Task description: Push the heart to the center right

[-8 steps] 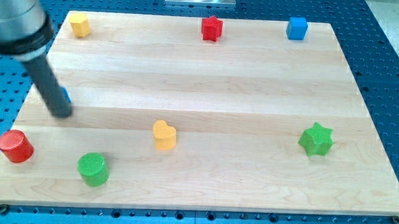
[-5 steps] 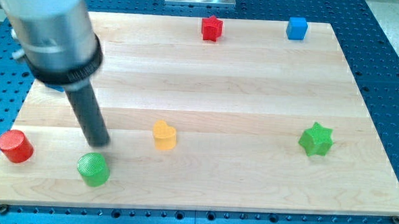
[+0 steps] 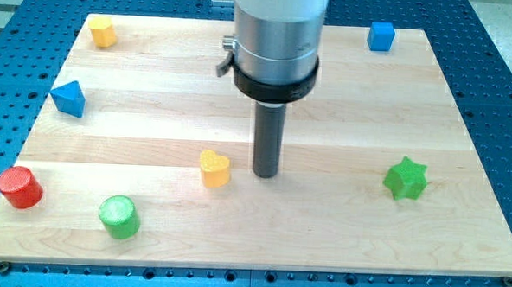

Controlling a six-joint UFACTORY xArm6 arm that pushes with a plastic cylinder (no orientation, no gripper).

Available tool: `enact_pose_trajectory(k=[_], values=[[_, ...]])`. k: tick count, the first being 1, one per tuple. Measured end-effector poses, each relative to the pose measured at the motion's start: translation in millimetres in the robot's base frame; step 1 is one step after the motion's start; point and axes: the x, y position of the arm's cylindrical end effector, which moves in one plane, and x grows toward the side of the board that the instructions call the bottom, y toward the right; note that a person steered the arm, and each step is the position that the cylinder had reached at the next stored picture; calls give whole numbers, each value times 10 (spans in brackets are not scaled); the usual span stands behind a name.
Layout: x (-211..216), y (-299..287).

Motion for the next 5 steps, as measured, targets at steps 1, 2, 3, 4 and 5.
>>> enact_pose_trajectory(k=[1,2,3,4,5], values=[[417,13],[443,-367],[-41,-391],[207,-451],[444,-255]])
